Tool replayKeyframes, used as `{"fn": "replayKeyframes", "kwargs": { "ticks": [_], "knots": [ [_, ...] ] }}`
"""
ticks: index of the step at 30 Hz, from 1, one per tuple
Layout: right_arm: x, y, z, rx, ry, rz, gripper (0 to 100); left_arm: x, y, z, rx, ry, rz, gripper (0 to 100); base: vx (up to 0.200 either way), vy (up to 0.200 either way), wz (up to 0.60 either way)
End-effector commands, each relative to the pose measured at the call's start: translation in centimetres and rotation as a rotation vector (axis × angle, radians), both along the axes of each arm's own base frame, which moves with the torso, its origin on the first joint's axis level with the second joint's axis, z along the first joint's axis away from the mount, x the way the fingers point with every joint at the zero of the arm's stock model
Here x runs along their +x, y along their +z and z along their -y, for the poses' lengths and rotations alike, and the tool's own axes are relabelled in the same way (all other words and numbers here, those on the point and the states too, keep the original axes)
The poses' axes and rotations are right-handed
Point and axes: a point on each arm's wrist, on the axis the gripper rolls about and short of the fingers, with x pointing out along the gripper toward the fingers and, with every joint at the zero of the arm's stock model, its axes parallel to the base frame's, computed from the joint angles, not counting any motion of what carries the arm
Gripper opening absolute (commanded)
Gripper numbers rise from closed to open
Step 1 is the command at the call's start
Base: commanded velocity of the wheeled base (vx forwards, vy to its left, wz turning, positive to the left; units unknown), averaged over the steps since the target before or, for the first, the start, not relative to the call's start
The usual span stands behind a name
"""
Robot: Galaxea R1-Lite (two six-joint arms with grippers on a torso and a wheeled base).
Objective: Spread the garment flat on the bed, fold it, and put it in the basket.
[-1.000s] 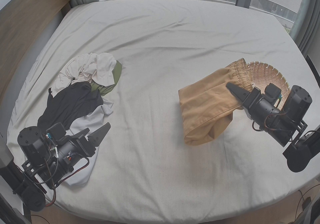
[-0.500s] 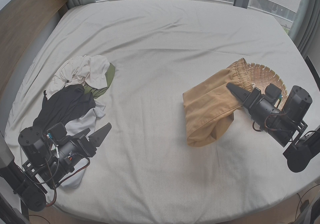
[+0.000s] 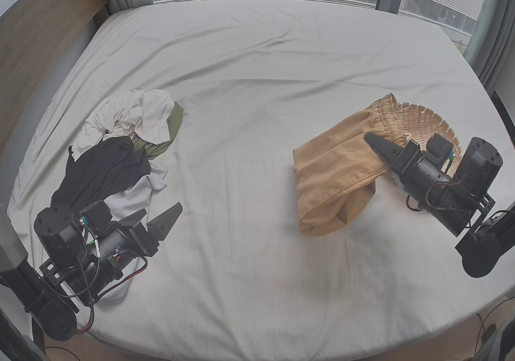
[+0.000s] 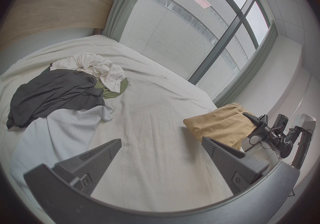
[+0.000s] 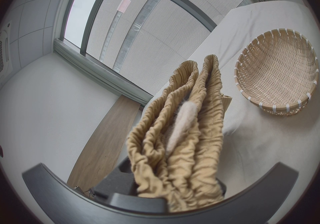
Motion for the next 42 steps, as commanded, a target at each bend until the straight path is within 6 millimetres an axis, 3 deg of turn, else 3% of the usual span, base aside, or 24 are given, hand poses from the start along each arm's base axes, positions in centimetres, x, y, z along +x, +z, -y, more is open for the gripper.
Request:
{"fn": "replayKeyframes", "kwargs": {
  "ticks": [1, 14, 30, 34, 42],
  "knots": [
    [0.0, 0.0, 0.0, 0.001, 0.001, 0.001, 0, 0.0, -0.1, 0.2, -0.001, -0.007, -0.005, 100, 0.0, -0.2, 0.0],
    [0.2, 0.8, 0.2, 0.014, -0.008, 0.034, 0, -0.1, -0.1, 0.2, -0.003, -0.012, -0.008, 100, 0.0, -0.2, 0.0],
    [-0.7, 5.1, 0.6, 0.065, 0.048, 0.185, 0, -0.2, -0.7, 0.4, 0.007, -0.018, -0.035, 100, 0.0, 0.0, 0.0],
    [0.3, 6.0, 2.2, 0.068, -0.018, 0.215, 0, -0.2, -0.7, 0.4, 0.007, -0.019, -0.035, 100, 0.0, 0.0, 0.0],
    [1.3, 5.7, 5.2, 0.051, -0.127, 0.206, 0, -0.2, -0.8, 0.4, 0.008, -0.021, -0.038, 100, 0.0, 0.0, 0.0]
  ]
}}
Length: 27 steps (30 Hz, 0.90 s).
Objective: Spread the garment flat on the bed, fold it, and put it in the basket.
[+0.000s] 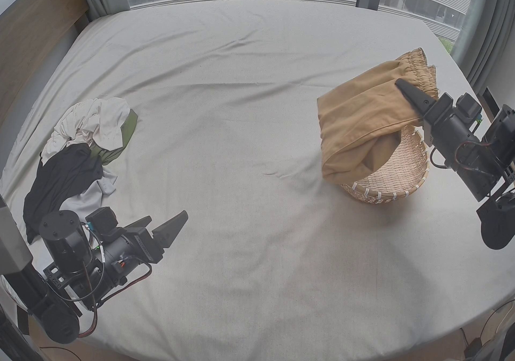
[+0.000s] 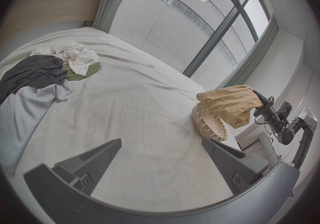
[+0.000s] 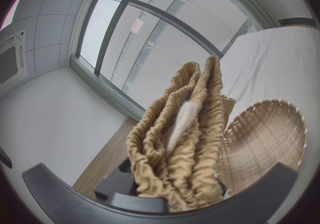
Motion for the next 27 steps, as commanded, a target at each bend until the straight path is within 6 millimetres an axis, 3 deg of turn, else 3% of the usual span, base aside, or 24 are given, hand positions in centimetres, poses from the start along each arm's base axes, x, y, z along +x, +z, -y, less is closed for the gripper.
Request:
{"fn": "replayKeyframes", "kwargs": {
  "ticks": [1, 16, 17, 27],
  "knots": [
    [0.7, -0.3, 1.7, -0.004, -0.062, -0.01, 0, 0.0, -0.1, 0.1, 0.001, -0.003, -0.002, 100, 0.0, 0.0, 0.0],
    [1.7, -2.3, 2.7, -0.024, -0.07, -0.069, 0, -0.1, 0.0, 0.3, 0.001, -0.009, 0.0, 100, 0.0, 0.0, 0.0],
    [1.7, -2.3, 2.7, -0.026, -0.066, -0.072, 100, -0.1, -0.1, 0.3, 0.001, -0.009, -0.002, 100, 0.0, 0.0, 0.0],
    [0.5, -2.0, 3.3, -0.041, -0.085, -0.067, 100, -0.1, 0.0, 0.4, 0.001, -0.012, 0.0, 100, 0.0, 0.0, 0.0]
  ]
}}
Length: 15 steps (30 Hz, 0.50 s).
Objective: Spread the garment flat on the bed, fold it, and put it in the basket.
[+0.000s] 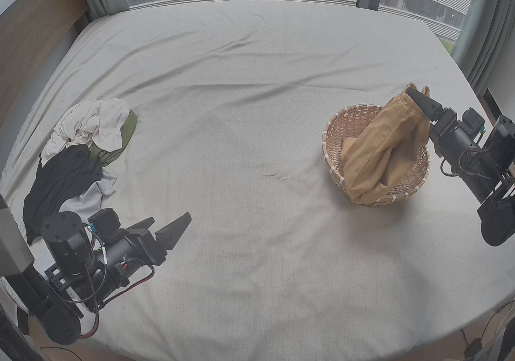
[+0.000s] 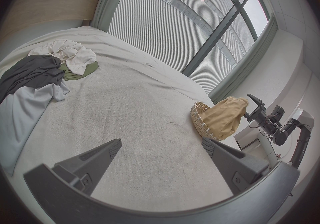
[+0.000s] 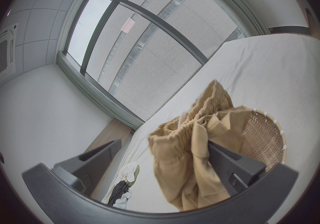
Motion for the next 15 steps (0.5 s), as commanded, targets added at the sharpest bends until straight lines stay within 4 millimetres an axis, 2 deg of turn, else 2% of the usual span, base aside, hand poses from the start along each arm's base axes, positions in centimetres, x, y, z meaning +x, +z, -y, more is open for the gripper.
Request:
{"fn": "replayKeyframes", "kwargs": {
  "ticks": [1, 8, 15],
  "knots": [
    [-1.0, 0.6, 0.3, -0.013, -0.007, 0.018, 100, 0.0, 0.0, 0.0, 0.0, -0.001, -0.001, 100, 0.0, 0.0, 0.0],
    [-2.5, 1.6, 0.6, -0.038, -0.02, 0.051, 100, 0.0, 0.0, 0.0, 0.0, 0.0, -0.002, 100, 0.0, 0.0, 0.0],
    [-2.7, 1.7, 0.5, -0.039, -0.014, 0.042, 100, 0.0, 0.0, 0.0, 0.0, 0.0, -0.001, 100, 0.0, 0.0, 0.0]
  ]
}}
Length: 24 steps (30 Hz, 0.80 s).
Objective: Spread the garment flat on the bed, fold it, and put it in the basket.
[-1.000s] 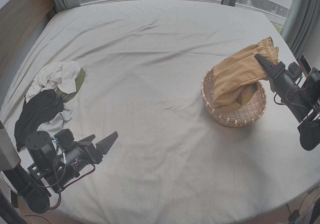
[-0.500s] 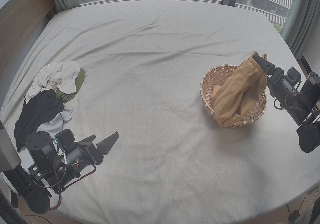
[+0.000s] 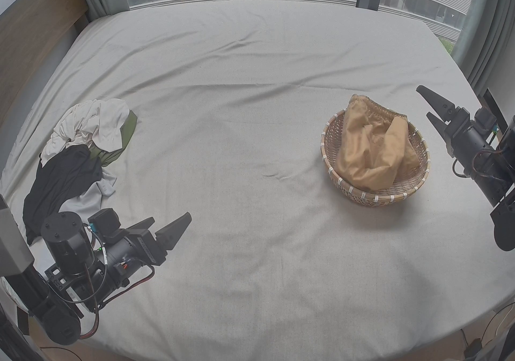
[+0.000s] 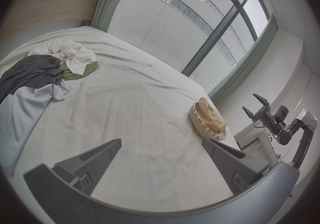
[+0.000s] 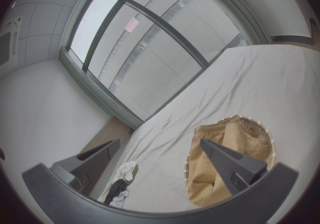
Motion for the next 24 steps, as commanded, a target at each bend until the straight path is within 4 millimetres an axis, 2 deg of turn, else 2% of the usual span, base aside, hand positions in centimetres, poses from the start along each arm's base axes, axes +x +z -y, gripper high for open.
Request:
{"fn": "replayKeyframes", "kwargs": {
  "ticks": [1, 4, 8, 24],
  "knots": [
    [-0.5, 0.0, -0.2, 0.0, 0.011, -0.002, 100, 0.0, 0.0, 0.0, 0.0, 0.001, -0.002, 100, 0.0, 0.0, 0.0],
    [-0.8, -0.9, -0.5, -0.005, 0.024, -0.031, 100, -0.1, -0.1, -0.1, 0.002, 0.001, -0.006, 100, 0.0, 0.0, 0.0],
    [-1.0, -1.1, -0.8, -0.006, 0.037, -0.037, 100, -0.1, 0.0, -0.1, 0.0, 0.0, -0.003, 100, 0.0, 0.0, 0.0],
    [-1.0, -1.2, -0.7, -0.007, 0.035, -0.042, 100, -0.1, -0.1, 0.0, 0.002, -0.001, -0.006, 100, 0.0, 0.2, 0.0]
  ]
}}
